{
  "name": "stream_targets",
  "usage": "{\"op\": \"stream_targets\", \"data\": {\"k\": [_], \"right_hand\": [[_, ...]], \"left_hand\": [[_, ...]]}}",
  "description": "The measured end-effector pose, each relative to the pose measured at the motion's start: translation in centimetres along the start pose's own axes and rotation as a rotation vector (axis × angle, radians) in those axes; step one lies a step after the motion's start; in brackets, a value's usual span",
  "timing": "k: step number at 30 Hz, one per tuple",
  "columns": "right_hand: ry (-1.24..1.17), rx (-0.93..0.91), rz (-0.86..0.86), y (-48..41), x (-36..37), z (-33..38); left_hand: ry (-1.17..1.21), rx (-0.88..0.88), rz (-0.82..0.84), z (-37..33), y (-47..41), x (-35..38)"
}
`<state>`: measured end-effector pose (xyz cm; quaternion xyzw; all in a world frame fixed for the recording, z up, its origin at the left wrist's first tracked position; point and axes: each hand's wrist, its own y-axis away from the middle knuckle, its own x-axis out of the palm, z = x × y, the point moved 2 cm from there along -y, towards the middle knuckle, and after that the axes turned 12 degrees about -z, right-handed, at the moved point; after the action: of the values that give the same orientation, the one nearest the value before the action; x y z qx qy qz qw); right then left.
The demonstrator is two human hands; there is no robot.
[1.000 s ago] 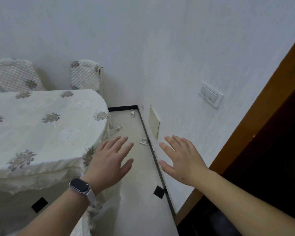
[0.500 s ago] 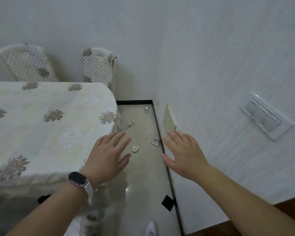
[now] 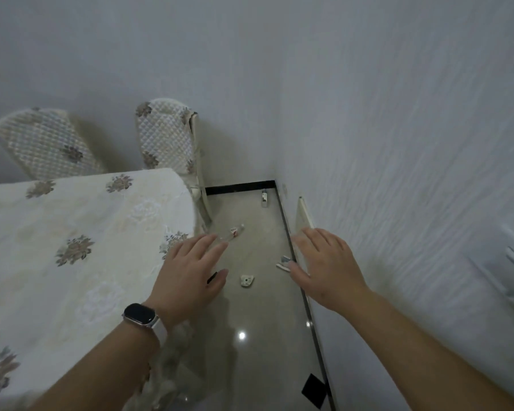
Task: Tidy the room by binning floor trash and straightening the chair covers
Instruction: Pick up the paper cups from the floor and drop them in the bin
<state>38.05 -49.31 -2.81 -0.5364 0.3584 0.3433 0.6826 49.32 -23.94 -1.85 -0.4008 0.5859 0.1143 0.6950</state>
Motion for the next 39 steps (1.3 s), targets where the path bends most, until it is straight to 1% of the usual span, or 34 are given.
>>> {"op": "stream_targets", "data": {"k": [2,4,7,10,13,19,24,31,34,39], "right_hand": [[-0.013,0.035,-0.031,-1.5,1.0,-1.5],[-0.034,0.055,-0.005,-2.7,2.4,-2.3],[-0.023,0.022,0.053,-4.6,5.1,-3.1],[0.011,0.009,0.047,-7.5,7.7,-4.0],[0.031,0.023,0.077,-11.0,10.7,-5.0],[0.093,0.011,0.141,-19.4,15.4,-6.0],[0.120,0.064,0.221,-26.2,19.5,-7.8],[0.119,0.092,0.264,-30.8,24.8,-9.9],[0.086,0.102,0.303,-31.5,28.5,-11.2],[0.031,0.103,0.362,-32.6,36.6,-14.0]], "left_hand": [[0.011,-0.002,0.001,0.6,-2.0,1.2],[0.025,0.008,0.017,1.1,-3.9,2.6],[0.047,0.026,0.049,2.5,-6.5,5.2],[0.075,0.040,0.052,4.6,-9.2,8.1],[0.111,0.062,0.032,7.2,-12.9,11.6],[0.153,0.041,0.068,12.8,-21.3,18.0],[0.163,0.072,0.116,17.2,-26.7,22.8],[0.215,0.000,0.108,20.3,-31.5,28.0],[0.227,-0.059,0.126,21.2,-32.7,31.6],[0.232,-0.095,0.167,21.3,-34.2,39.4]]}}
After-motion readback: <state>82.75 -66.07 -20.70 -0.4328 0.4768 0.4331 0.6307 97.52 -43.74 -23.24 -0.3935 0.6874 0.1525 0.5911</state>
